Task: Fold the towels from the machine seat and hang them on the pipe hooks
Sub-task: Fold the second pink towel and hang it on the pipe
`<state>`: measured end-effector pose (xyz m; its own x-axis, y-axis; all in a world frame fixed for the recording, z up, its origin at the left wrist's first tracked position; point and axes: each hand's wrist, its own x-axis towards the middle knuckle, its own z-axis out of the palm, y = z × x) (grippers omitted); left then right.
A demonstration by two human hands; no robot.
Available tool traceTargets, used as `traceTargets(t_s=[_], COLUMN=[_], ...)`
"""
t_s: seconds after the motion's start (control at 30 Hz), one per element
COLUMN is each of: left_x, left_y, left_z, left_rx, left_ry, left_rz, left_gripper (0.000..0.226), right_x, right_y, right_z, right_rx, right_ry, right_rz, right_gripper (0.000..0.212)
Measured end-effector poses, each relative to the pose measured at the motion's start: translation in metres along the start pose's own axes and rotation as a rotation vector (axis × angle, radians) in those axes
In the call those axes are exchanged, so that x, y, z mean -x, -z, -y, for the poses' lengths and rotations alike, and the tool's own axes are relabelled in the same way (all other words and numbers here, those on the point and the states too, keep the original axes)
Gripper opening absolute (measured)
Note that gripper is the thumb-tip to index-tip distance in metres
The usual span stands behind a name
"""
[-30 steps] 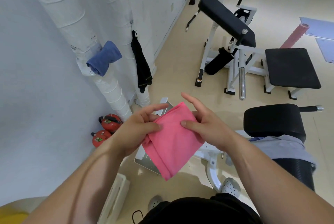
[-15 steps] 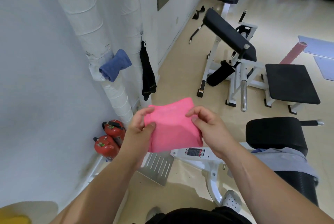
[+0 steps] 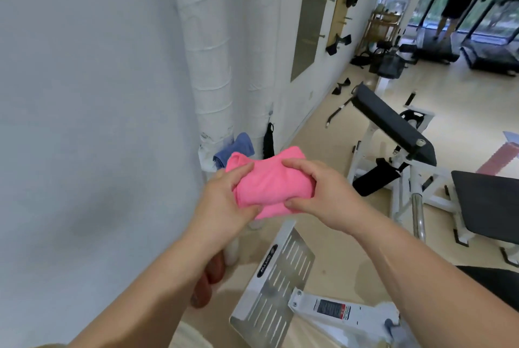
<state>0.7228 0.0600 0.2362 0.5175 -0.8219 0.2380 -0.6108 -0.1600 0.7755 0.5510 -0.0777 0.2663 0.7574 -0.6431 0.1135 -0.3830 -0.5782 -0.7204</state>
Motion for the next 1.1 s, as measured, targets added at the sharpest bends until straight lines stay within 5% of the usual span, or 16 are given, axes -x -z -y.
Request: traceTargets(t_s=[0.23,0.37,0.6,0.73,1.1], left_x=[-0.051,-0.091,-0.173,-0.216,-0.284], left_y=[0.046,0.070,0.070,0.053,0.075], left_z=[-0.021,-0.036,-0.100,-0.121,-0.142], left_rx=[-0.141,0.016,0.350,0.311,0.098], left_ry=[-0.075,0.025,0.047,0.008,-0.041], left_rz=[-0.073,-0.037,-0.284,-0.484,-0.709], left_gripper=[0.030,0.022,0.031,0.042,0.051], right_x=[-0.081,-0.134,-0.229,-0.280,-0.377], right_y=[0.033,0.067,0.126,0.143,0.154], right_z=[0.018,0.022,0.030,0.034,0.064], right_rx=[0.159,-0.019,-0.515,-0.561,-0.714], right_ry=[0.262,0.376,0.459,0.518,0.701], right_rz=[0.047,0.195,0.230,0.146,0.248], right_gripper=[0.036,0.029,0.025,0.022,0.021])
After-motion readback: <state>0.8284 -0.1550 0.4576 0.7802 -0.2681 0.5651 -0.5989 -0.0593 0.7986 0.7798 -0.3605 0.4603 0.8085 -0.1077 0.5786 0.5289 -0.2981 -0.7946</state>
